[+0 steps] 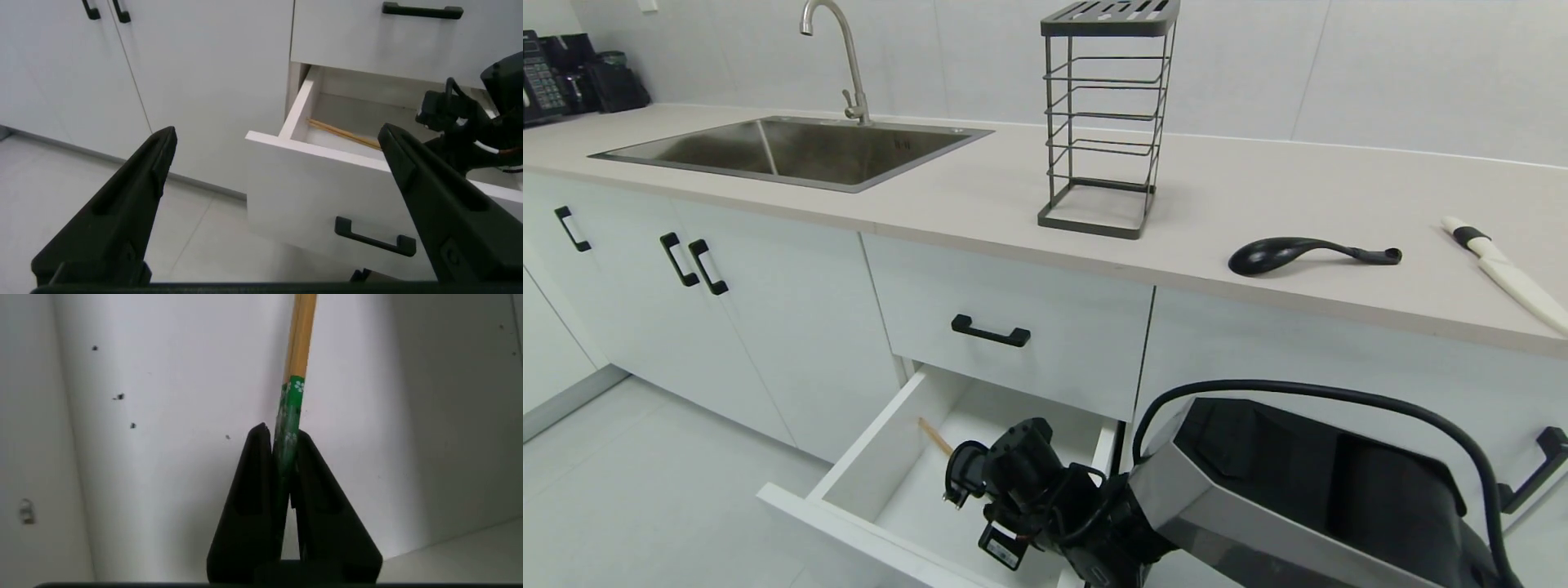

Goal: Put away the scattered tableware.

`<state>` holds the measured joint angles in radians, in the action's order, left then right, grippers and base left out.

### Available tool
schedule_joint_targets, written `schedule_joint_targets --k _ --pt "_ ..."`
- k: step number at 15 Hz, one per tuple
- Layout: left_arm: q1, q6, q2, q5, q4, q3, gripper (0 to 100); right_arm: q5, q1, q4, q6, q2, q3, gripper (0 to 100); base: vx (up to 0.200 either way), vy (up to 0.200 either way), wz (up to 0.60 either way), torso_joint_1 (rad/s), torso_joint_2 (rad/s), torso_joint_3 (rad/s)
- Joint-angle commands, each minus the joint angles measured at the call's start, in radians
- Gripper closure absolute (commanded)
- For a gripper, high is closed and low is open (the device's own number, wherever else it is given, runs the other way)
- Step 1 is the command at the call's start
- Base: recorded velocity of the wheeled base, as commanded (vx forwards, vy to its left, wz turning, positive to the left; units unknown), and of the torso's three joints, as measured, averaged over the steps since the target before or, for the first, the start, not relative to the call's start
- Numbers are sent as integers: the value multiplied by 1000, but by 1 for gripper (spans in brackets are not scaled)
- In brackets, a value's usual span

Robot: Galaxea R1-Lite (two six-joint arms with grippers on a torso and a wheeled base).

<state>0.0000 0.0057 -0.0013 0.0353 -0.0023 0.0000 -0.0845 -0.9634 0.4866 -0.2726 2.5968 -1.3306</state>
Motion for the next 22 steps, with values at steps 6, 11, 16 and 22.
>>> schedule_joint_targets --k 6,11,16,22 --pt "0 0 1 0 -1 0 0 -12 -14 18 -4 -55 -22 0 0 0 0 0 0 0" --pt "0 0 1 0 -1 0 0 -15 -38 58 -14 -175 -13 0 0 0 0 0 0 0" --pt "0 0 1 0 -1 0 0 -15 -60 119 -62 -193 21 0 0 0 0 0 0 0" --pt "0 0 1 0 -1 0 0 -34 -64 122 -63 -193 25 0 0 0 0 0 0 0"
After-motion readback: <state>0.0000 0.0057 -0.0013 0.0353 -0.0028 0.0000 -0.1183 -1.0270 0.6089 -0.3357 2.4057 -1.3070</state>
